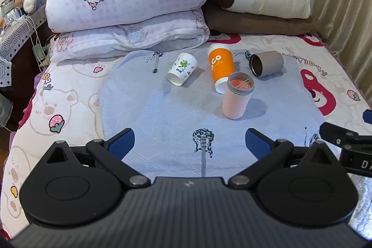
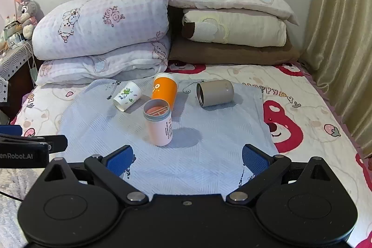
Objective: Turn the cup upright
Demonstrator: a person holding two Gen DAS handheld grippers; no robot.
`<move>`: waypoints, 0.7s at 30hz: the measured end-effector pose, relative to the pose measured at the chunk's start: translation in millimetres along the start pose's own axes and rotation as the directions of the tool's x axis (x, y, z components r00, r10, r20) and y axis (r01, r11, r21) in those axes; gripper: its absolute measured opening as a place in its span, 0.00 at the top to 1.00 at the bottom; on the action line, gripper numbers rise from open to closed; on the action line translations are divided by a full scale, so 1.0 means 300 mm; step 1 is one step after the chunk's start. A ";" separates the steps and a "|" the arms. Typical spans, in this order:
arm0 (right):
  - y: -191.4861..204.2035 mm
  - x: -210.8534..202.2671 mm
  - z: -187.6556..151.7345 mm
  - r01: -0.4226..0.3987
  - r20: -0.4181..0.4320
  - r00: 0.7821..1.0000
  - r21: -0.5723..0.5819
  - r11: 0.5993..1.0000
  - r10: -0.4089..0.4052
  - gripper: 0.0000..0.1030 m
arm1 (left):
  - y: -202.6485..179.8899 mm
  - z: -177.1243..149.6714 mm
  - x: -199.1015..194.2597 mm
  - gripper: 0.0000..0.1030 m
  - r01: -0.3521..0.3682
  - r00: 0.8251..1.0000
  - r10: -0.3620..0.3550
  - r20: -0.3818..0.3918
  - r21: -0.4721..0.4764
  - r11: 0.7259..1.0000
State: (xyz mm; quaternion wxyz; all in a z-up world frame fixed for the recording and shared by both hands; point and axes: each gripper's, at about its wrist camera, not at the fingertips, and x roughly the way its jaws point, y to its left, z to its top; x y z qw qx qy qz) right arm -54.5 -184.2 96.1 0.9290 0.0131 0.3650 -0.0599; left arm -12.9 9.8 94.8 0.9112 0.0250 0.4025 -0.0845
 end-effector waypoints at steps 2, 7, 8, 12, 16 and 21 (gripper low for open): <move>-0.004 0.003 -0.003 0.003 -0.008 1.000 0.009 1.000 -0.003 0.01 | 0.001 0.001 0.004 0.00 -0.012 1.000 0.012 0.003 -0.001 1.000; -0.002 0.016 -0.010 0.023 -0.022 0.999 0.010 1.000 -0.023 0.01 | 0.000 0.002 0.010 0.00 -0.019 1.000 0.019 -0.001 0.001 1.000; 0.000 0.016 -0.010 0.025 -0.022 0.999 0.009 1.000 -0.025 0.01 | 0.000 0.002 0.012 0.00 -0.021 1.000 0.021 -0.003 0.002 1.000; 0.004 0.017 -0.007 0.025 -0.020 0.999 0.009 1.000 -0.025 0.01 | 0.002 -0.003 0.022 0.00 -0.028 1.000 0.028 -0.011 0.001 1.000; 0.005 0.015 -0.003 0.038 -0.016 0.999 0.005 0.999 -0.038 0.01 | 0.010 -0.004 0.032 0.00 -0.033 0.999 0.033 -0.023 -0.006 0.999; 0.000 0.014 0.002 0.041 -0.015 0.999 0.014 0.999 -0.041 0.01 | 0.012 -0.005 0.042 0.00 -0.040 0.999 0.040 -0.033 -0.006 0.999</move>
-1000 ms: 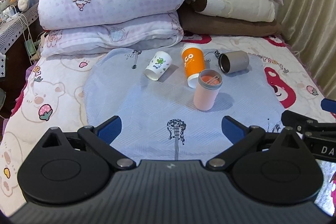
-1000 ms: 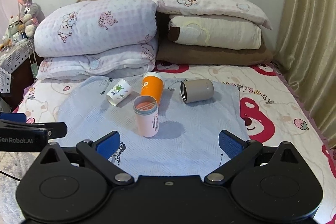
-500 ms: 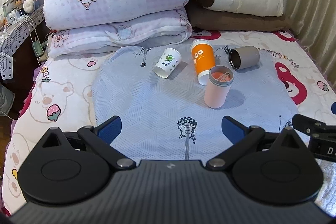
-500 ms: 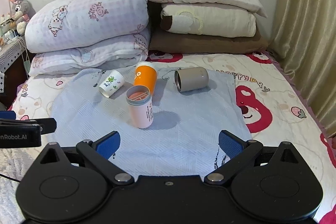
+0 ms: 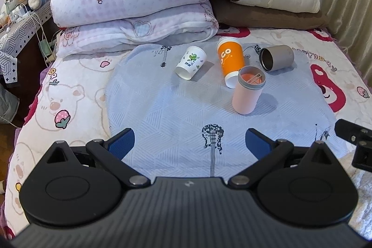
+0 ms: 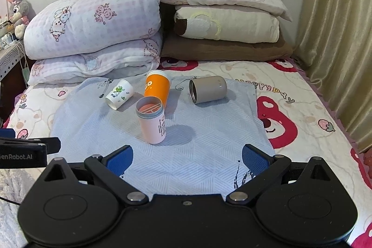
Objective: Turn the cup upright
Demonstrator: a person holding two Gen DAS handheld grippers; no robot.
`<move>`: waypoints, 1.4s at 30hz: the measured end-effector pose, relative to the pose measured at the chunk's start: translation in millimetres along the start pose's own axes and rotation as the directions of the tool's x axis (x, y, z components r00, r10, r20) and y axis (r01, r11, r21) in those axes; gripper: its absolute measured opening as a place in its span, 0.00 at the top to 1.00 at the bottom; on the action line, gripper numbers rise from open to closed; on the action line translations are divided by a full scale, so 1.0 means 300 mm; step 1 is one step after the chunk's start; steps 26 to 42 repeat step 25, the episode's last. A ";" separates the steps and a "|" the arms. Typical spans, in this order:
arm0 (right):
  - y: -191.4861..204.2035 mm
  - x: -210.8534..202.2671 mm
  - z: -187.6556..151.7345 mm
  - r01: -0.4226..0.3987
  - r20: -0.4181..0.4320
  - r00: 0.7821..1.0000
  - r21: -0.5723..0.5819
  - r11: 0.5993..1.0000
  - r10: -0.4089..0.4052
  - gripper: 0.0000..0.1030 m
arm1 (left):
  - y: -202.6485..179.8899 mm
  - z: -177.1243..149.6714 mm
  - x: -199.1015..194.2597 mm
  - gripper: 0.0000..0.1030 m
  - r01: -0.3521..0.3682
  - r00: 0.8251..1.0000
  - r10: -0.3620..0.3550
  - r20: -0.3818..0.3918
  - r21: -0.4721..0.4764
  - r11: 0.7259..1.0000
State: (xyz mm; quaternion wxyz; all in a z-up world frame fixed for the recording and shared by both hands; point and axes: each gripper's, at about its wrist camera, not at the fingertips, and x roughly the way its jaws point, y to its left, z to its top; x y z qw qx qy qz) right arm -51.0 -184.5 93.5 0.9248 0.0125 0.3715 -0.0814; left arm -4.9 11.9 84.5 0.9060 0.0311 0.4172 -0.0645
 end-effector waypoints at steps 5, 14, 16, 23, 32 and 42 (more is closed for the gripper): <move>-0.005 -0.002 -0.001 0.006 0.001 1.000 0.007 1.000 -0.006 0.01 | -0.003 -0.001 0.007 0.00 0.001 1.000 -0.001 -0.009 0.008 1.000; -0.015 -0.002 0.001 0.010 0.001 1.000 0.016 1.000 -0.011 0.01 | -0.002 -0.003 0.009 0.00 0.001 1.000 -0.001 -0.012 0.007 1.000; -0.015 -0.002 0.001 0.010 0.002 1.000 0.015 1.000 -0.010 0.01 | -0.002 -0.003 0.009 0.00 0.001 1.000 -0.001 -0.011 0.007 1.000; -0.022 -0.004 0.001 0.013 0.003 1.000 0.013 1.000 -0.013 0.01 | -0.001 -0.010 0.012 0.00 -0.001 1.000 0.001 -0.013 0.008 1.000; -0.024 -0.005 0.001 0.015 0.003 1.000 0.013 1.000 -0.015 0.01 | 0.000 -0.012 0.013 0.00 -0.001 1.000 0.001 -0.014 0.009 1.000; -0.024 -0.005 0.001 0.015 0.003 1.000 0.013 1.000 -0.015 0.01 | 0.000 -0.012 0.013 0.00 -0.001 1.000 0.001 -0.014 0.009 1.000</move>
